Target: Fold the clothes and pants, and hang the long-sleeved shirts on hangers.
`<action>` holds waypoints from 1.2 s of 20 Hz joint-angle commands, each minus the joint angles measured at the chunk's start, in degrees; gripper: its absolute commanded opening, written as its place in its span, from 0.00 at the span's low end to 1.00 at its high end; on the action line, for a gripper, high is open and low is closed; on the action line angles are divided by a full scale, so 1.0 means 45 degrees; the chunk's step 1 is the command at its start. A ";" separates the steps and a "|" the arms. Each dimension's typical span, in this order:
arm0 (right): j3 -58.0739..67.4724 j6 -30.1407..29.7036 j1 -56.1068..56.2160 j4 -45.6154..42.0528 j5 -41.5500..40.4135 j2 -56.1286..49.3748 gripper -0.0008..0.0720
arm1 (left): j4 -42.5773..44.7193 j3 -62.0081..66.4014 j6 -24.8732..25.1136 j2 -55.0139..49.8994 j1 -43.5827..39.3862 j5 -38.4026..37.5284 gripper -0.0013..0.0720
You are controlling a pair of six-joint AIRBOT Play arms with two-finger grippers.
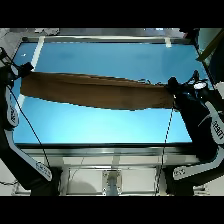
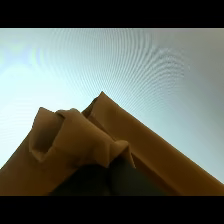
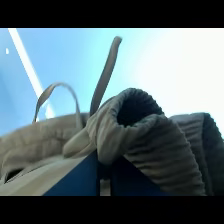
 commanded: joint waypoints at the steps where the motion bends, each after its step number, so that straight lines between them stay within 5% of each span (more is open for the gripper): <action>1: 0.0330 0.0291 0.0063 0.0185 -0.0175 -0.0345 0.06 | -0.0029 0.0408 -0.0617 -0.0389 -0.0024 0.0500 0.31; 2: 0.0578 0.0267 0.0092 0.0180 0.0005 -0.0335 0.19 | -0.0039 0.0568 -0.0622 -0.0321 -0.0039 0.0486 0.94; 3: 0.0908 0.0267 0.0092 0.0185 0.0194 -0.0325 0.44 | -0.0194 0.0782 -0.0670 -0.0151 -0.0034 0.0423 0.99; 4: 0.1379 0.0248 0.0083 0.0131 0.0617 -0.0325 0.59 | -0.0262 0.0962 -0.0665 0.0165 -0.0029 0.0442 0.99; 9: 0.4405 0.0165 -0.0316 -0.2793 0.4124 -0.0321 0.58 | -0.0267 0.1311 -0.0146 0.2696 -0.0408 0.0194 0.98; 15: 0.6431 0.0131 -0.0899 -0.6450 0.9136 -0.0335 0.55 | -0.0262 0.1311 0.5153 0.4410 -0.3449 -0.3400 0.98; 17: 0.6426 -0.0257 -0.1316 -0.6363 0.9904 -0.0529 0.56 | -0.0262 0.1311 0.5984 0.4362 -0.4828 -0.4658 0.98; 18: 0.6426 -0.0359 -0.1593 -0.5994 1.0151 -0.0709 0.67 | -0.0257 0.1311 0.6183 0.4294 -0.5518 -0.5066 0.98; 24: 0.6431 -0.2302 -0.2929 -0.2263 1.0545 -0.2667 0.97 | -0.0248 0.1307 0.8286 0.3517 -0.9253 -0.5192 0.98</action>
